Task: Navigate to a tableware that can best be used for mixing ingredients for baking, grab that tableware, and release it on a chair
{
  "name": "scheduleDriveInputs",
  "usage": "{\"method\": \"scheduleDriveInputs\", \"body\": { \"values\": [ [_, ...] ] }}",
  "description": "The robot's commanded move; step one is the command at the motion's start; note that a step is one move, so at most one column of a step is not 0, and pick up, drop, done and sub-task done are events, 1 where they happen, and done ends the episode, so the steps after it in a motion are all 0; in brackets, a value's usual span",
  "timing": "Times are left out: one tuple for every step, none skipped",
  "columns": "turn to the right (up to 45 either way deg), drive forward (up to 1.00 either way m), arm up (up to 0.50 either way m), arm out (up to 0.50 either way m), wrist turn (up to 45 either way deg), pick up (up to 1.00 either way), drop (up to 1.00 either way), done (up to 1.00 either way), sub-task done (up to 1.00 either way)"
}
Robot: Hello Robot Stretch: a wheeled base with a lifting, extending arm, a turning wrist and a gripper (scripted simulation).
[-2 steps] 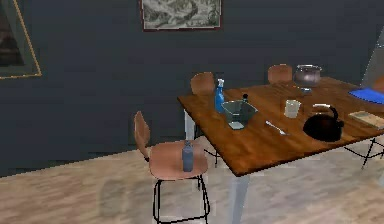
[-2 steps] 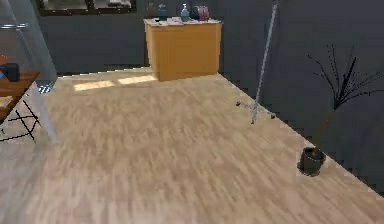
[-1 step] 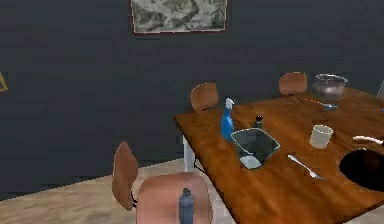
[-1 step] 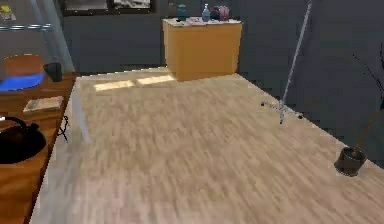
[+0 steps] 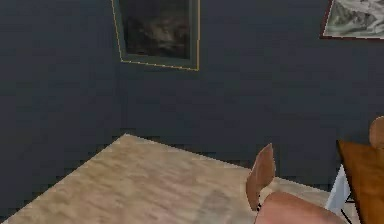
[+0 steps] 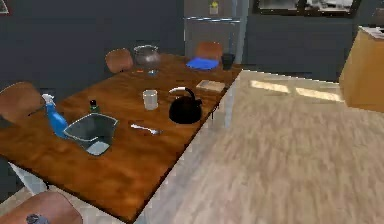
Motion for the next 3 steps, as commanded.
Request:
{"method": "scheduleDriveInputs", "body": {
  "values": [
    [-24.0, 0.0, 0.0, 0.0, 0.0, 0.0, 0.0, 0.0, 0.0],
    [0.0, 0.0, 0.5, 0.0, 0.0, 0.0, 0.0, 0.0, 0.0],
    [0.0, 0.0, 0.38, 0.0, 0.0, 0.0, 0.0, 0.0, 0.0]
  ]
}}
